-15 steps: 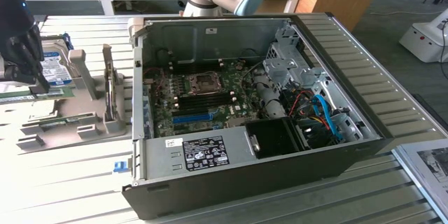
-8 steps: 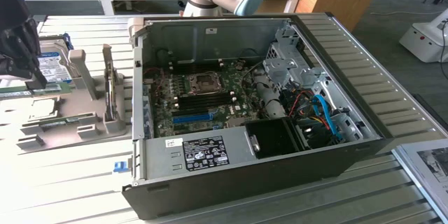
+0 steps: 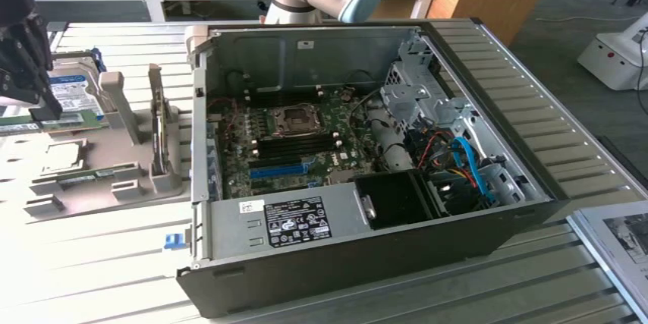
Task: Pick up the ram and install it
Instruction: 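Pick up the ram and move it above insertion slot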
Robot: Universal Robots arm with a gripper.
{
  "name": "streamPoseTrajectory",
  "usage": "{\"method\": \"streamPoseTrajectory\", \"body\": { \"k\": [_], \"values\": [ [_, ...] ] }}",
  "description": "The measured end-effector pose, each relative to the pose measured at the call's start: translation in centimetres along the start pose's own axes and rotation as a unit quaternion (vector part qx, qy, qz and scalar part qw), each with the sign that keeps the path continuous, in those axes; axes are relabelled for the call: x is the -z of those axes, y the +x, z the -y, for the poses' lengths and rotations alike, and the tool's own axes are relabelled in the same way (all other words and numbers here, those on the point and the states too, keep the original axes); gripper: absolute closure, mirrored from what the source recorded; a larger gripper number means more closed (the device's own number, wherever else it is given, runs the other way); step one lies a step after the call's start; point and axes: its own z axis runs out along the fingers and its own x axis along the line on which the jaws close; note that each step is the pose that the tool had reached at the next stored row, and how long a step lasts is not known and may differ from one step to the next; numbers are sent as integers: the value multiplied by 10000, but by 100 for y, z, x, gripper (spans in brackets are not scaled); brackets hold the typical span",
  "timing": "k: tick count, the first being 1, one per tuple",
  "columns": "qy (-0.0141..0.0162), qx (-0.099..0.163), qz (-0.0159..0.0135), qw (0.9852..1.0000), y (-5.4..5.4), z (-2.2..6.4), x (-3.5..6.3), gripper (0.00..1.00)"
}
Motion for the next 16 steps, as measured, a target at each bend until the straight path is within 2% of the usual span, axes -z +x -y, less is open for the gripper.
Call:
{"method": "streamPoseTrajectory", "body": {
  "k": [16],
  "values": [
    [0,-5,0,10000,3,-14,314,88]
  ]
}}
